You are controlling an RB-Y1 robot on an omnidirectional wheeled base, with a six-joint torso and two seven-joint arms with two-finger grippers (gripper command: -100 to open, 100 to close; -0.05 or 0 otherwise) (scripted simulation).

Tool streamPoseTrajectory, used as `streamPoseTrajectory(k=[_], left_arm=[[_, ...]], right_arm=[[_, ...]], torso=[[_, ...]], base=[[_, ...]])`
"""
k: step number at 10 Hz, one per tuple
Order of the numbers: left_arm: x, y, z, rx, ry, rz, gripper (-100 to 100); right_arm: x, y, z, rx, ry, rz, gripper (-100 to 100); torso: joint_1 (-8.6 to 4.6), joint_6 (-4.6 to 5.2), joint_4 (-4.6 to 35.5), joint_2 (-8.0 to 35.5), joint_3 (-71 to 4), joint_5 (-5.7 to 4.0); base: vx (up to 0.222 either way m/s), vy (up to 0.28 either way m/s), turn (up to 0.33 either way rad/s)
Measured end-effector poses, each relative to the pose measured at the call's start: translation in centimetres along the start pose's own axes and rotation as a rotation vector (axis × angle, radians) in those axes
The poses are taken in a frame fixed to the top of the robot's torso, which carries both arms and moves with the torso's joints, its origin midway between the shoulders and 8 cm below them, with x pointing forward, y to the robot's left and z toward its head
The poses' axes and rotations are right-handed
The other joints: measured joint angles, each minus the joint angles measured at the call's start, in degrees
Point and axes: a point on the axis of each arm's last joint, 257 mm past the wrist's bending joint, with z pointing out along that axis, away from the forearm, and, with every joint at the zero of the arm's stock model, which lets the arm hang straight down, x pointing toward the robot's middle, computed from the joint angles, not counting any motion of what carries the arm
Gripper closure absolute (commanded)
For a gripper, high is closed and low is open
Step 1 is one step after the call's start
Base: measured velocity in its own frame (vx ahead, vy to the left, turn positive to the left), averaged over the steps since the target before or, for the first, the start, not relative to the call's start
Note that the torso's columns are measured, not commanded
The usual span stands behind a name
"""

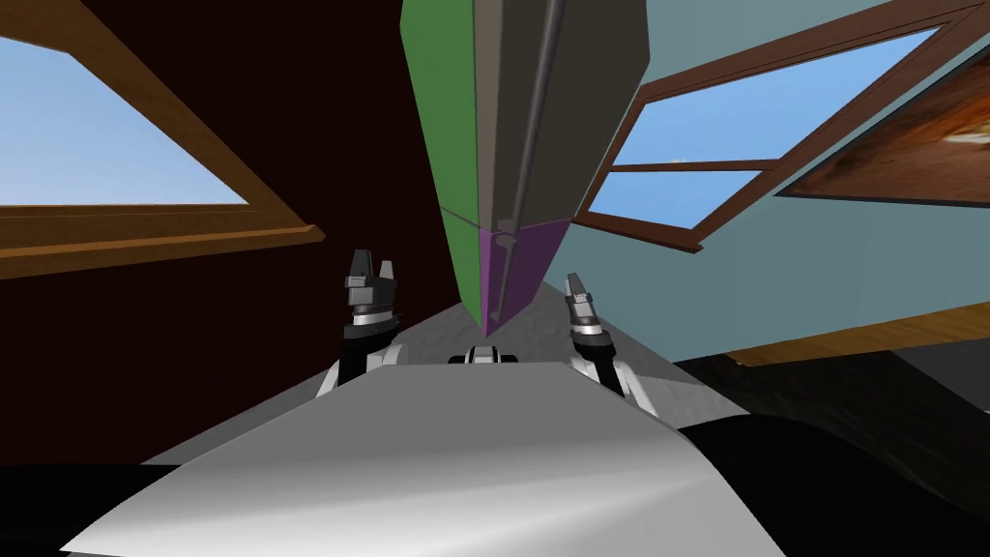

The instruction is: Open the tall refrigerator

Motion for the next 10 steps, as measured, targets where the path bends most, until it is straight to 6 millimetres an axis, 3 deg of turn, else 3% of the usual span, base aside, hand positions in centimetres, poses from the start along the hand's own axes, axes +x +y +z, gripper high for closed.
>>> streamPoseTrajectory(k=[10], left_arm=[[0.0,0.0,0.0,0.0,0.0,0.0,0]], right_arm=[[-4.8,-4.7,-4.0,0.171,0.226,-0.69,-100]], torso=[[-0.02,0.0,0.0,0.0,0.01,-0.02]], base=[[0.122,0.181,-0.129]])
